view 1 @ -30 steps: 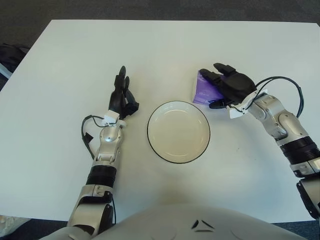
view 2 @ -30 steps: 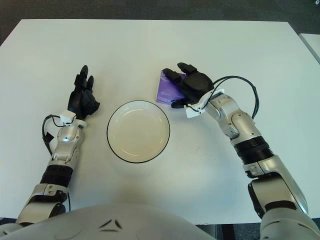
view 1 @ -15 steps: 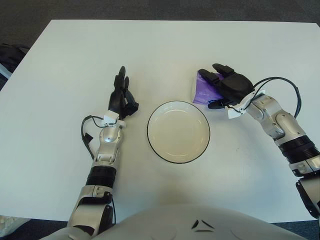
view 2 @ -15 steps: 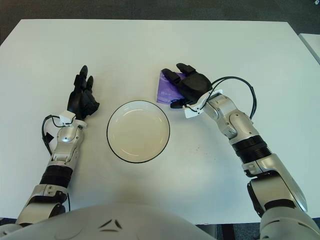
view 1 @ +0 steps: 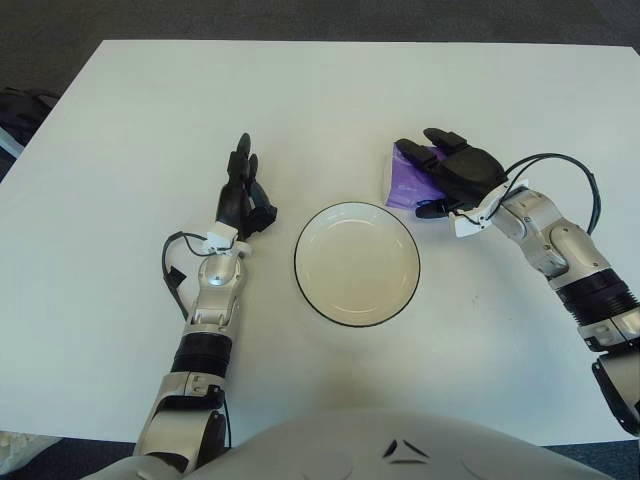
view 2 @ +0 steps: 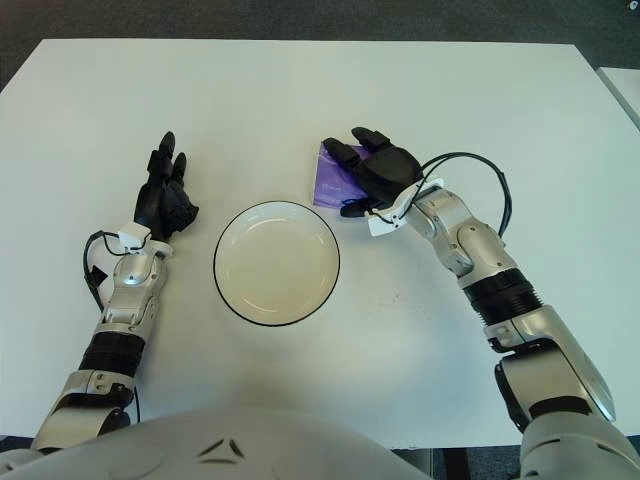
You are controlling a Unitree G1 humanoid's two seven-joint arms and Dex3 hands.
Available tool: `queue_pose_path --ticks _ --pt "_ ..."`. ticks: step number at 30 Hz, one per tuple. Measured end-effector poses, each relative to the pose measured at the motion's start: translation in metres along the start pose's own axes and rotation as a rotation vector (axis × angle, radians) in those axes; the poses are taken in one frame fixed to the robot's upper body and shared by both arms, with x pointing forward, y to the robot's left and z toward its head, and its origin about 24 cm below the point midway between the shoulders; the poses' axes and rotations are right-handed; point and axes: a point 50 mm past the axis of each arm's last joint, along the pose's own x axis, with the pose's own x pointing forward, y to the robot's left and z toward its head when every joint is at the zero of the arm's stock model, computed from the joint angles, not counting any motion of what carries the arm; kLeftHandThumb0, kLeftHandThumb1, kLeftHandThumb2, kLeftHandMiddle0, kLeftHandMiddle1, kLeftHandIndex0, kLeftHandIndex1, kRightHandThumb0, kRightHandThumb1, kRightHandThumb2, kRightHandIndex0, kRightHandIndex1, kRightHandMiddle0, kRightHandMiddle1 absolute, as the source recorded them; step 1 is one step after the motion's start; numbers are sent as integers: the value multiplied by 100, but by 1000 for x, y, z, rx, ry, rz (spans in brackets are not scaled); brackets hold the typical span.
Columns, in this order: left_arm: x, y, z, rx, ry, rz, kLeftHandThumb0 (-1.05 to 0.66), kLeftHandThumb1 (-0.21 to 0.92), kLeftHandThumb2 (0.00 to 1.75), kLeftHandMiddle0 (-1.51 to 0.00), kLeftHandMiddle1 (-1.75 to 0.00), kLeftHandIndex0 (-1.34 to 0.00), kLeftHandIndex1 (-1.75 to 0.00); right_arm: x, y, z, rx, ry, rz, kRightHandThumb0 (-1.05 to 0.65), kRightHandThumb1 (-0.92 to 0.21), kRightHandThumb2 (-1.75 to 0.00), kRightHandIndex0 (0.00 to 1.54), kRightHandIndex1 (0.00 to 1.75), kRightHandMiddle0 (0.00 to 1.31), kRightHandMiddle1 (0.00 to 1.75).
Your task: Put the tissue paper into the plate.
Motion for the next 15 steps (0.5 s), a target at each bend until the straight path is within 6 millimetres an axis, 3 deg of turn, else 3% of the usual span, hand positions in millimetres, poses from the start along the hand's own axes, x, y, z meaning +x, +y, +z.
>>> queue_pose_path --ticks 3,4,5,6,9,15 --pt "0 0 0 -1 0 0 -91 92 110 -19 0 0 -20 1 1 1 74 26 -34 -78 -82 -13 55 147 27 155" --pt "0 0 0 -2 0 0 -91 92 110 -19 0 0 -20 1 1 1 100 37 -49 -71 -75 -31 59 153 34 156" --pt "0 0 0 -2 0 0 -91 92 110 -19 0 0 -20 2 1 2 118 46 -63 -62 -61 -63 68 161 43 161" --pt "0 0 0 -2 0 0 -91 92 110 -19 0 0 -20 2 0 2 133 53 -76 -57 -50 -88 78 166 50 166" --pt "0 0 0 -3 -1 0 -91 92 110 -19 0 0 -20 2 1 3 192 79 -130 -53 -32 -123 95 172 62 172" --pt "0 0 0 -2 -1 0 -90 92 110 -19 -1 0 -20 0 6 8 303 94 -258 -53 -19 -146 115 174 71 174"
